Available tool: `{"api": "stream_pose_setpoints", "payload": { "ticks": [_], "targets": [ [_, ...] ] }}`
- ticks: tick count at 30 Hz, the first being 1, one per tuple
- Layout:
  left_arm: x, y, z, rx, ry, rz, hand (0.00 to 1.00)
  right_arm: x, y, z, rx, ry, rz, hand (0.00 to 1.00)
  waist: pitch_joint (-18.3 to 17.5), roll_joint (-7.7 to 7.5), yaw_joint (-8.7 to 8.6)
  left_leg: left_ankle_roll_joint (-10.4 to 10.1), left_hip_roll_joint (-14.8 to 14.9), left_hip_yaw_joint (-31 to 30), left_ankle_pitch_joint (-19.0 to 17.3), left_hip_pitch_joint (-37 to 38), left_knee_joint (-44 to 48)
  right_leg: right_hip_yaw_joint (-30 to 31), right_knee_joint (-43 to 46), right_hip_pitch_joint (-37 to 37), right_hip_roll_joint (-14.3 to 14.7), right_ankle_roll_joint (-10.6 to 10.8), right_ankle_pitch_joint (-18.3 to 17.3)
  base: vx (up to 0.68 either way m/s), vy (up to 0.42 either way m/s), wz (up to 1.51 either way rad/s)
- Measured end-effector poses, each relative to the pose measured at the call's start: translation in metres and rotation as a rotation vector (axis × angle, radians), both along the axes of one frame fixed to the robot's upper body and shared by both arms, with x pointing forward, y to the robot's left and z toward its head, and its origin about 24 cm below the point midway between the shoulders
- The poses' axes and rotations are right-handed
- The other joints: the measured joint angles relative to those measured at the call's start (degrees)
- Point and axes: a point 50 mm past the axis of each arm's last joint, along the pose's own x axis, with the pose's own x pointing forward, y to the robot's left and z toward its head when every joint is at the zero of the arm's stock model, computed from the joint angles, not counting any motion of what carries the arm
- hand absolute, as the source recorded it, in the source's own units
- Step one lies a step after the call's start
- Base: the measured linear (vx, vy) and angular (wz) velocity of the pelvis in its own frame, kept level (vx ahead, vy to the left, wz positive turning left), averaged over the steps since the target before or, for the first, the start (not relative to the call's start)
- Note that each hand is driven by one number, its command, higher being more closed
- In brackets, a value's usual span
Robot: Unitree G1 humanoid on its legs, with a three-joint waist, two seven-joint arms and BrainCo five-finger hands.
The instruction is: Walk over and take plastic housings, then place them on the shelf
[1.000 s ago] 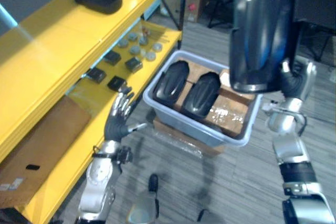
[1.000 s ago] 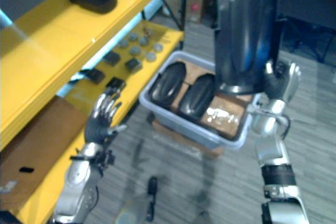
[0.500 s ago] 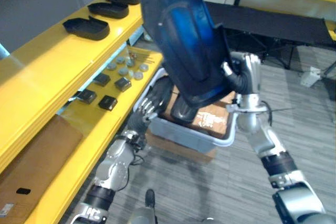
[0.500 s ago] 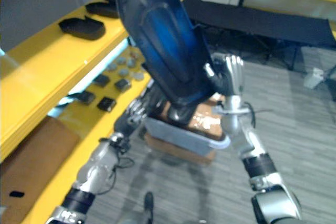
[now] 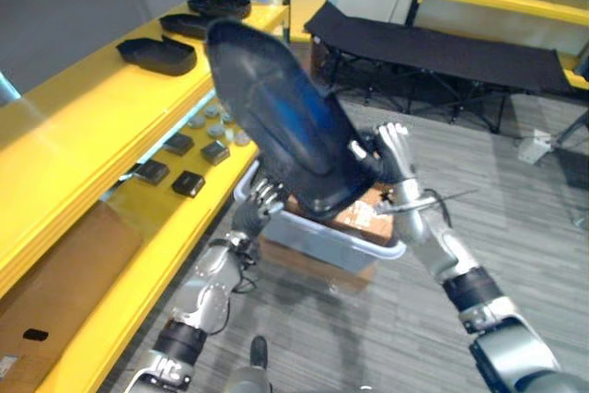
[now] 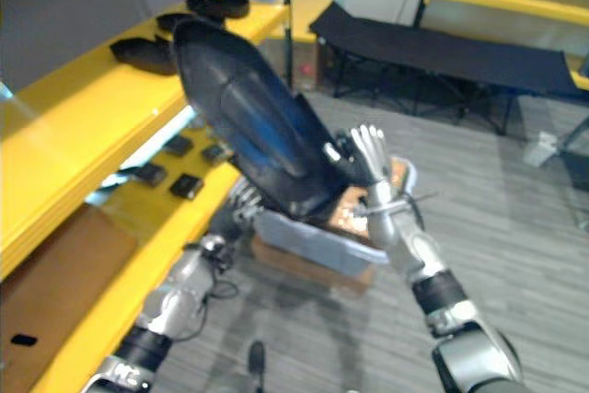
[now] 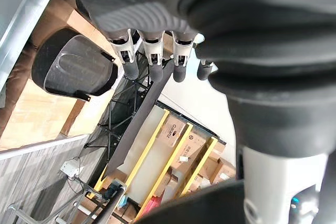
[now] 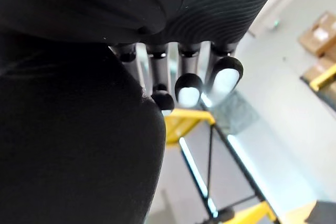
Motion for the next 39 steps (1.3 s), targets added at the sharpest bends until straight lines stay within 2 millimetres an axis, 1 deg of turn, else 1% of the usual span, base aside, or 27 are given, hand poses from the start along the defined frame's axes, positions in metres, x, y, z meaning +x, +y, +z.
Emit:
{"api": "stream_pose_setpoints", "payload": {
  "ticks": [6, 10, 14, 19, 23, 30, 39],
  "targets": [
    [0.000, -0.001, 0.000, -0.036, 0.009, -0.004, 0.00, -0.002, 0.001, -0.020, -0.020, 0.089, -0.002, 1.00, -0.43, -0.70, 0.15, 0.00, -0.04, -0.01, 0.00, 0.00, 0.01, -0.03, -0.20, 0.10, 0.01, 0.01, 0.01, 0.00, 0.000, 0.00],
    [0.000, -0.002, 0.000, -0.072, 0.019, -0.002, 0.00, -0.001, 0.001, -0.029, -0.030, 0.127, -0.004, 1.00, -0.44, -0.71, 0.14, 0.00, -0.05, -0.05, -0.01, 0.01, 0.02, -0.06, -0.23, 0.16, 0.02, 0.02, 0.01, 0.00, 0.000, 0.00],
    [-0.002, -0.008, -0.002, -0.113, 0.042, -0.020, 0.00, -0.006, -0.001, -0.041, -0.033, 0.167, -0.010, 1.00, -0.44, -0.71, 0.55, 0.00, -0.09, -0.15, -0.01, 0.01, 0.02, -0.13, -0.27, 0.23, 0.01, 0.00, 0.00, 0.00, 0.000, 0.00],
    [-0.004, -0.012, 0.000, -0.153, 0.043, -0.036, 0.00, -0.009, -0.001, -0.053, -0.052, 0.212, -0.020, 1.00, -0.44, -0.72, 0.53, 0.00, -0.09, -0.19, -0.01, 0.03, 0.02, -0.14, -0.27, 0.26, 0.02, -0.02, -0.01, 0.00, 0.000, 0.00],
    [-0.004, -0.017, 0.001, -0.169, 0.038, -0.054, 0.00, -0.014, 0.000, -0.065, -0.049, 0.241, -0.056, 1.00, -0.46, -0.75, 0.68, 0.00, -0.09, -0.23, 0.00, 0.05, 0.03, -0.18, -0.29, 0.30, 0.02, -0.01, 0.00, 0.00, 0.000, 0.00],
    [-0.005, -0.018, 0.000, -0.166, 0.041, -0.061, 0.00, -0.015, 0.002, -0.066, -0.037, 0.206, -0.097, 1.00, -0.59, -0.96, 0.26, 0.00, -0.05, -0.07, 0.00, 0.18, 0.03, -0.06, -0.24, 0.32, 0.01, 0.13, 0.09, 0.00, 0.000, 0.00],
    [-0.006, -0.022, -0.003, -0.165, 0.074, -0.081, 0.00, -0.014, -0.001, -0.063, -0.042, 0.174, -0.123, 1.00, -0.62, -1.00, 0.16, -0.01, -0.01, 0.11, -0.02, 0.84, 0.02, 0.09, -0.13, 0.85, -0.02, -0.02, 0.00, 0.00, 0.000, 0.00]
  ]
}}
